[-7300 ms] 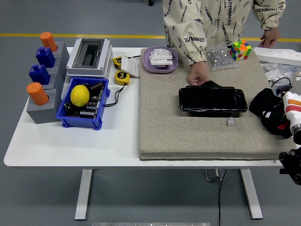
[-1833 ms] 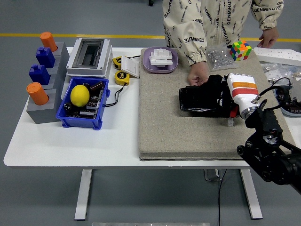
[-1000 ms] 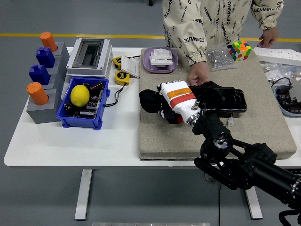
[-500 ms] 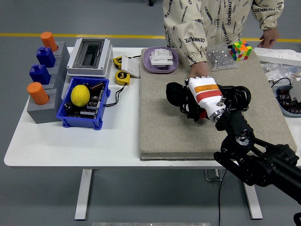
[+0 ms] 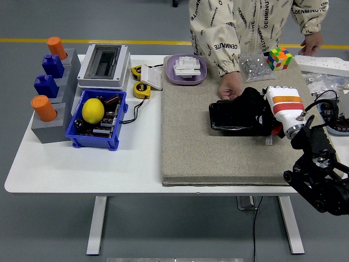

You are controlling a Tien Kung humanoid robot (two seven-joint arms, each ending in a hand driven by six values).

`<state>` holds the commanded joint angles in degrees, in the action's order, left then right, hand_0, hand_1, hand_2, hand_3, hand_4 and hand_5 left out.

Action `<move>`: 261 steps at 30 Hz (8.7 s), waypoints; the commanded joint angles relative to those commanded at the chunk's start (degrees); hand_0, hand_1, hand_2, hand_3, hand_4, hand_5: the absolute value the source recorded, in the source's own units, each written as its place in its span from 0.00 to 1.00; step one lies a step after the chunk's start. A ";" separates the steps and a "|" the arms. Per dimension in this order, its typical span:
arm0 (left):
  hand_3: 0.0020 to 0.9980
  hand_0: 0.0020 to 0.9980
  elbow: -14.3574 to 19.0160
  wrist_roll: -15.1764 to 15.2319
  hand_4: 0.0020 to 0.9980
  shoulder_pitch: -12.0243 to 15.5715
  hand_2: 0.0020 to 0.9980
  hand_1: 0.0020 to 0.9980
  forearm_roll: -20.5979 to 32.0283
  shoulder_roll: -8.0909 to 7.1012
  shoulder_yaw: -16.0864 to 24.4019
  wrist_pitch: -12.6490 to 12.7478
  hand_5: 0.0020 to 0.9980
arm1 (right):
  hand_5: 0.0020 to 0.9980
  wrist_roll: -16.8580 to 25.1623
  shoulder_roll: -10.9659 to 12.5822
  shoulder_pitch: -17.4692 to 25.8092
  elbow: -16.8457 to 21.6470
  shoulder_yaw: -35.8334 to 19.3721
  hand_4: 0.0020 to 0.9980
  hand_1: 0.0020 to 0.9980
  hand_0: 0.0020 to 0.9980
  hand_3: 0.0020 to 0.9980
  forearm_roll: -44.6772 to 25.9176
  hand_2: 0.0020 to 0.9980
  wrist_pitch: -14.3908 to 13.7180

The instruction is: Pick the rag up,wipe the panel,place it on the desk

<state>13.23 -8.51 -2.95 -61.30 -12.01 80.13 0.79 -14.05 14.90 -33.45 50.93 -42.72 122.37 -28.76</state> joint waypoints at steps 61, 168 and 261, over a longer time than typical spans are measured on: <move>0.56 0.60 -0.15 -0.06 0.63 -0.03 0.64 0.64 0.17 -0.35 -0.55 0.02 0.45 | 0.07 -0.11 -12.60 -5.34 -0.81 12.27 0.91 0.32 0.23 0.39 -1.95 0.37 0.13; 0.56 0.60 0.01 -0.02 0.63 0.60 0.64 0.64 -0.50 -0.07 0.91 0.03 0.45 | 0.07 -0.50 9.16 2.57 -0.15 -0.88 0.91 0.32 0.23 0.39 0.77 0.37 0.87; 0.56 0.60 0.03 -0.07 0.63 1.13 0.64 0.64 -1.04 -0.33 1.61 0.06 0.45 | 0.56 2.55 16.21 3.45 9.85 -9.41 1.00 0.54 0.49 0.58 -3.99 0.63 15.50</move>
<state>13.26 -8.57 -1.81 -62.34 -12.35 81.74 0.85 -11.50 31.10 -30.00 60.79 -52.12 118.38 -13.26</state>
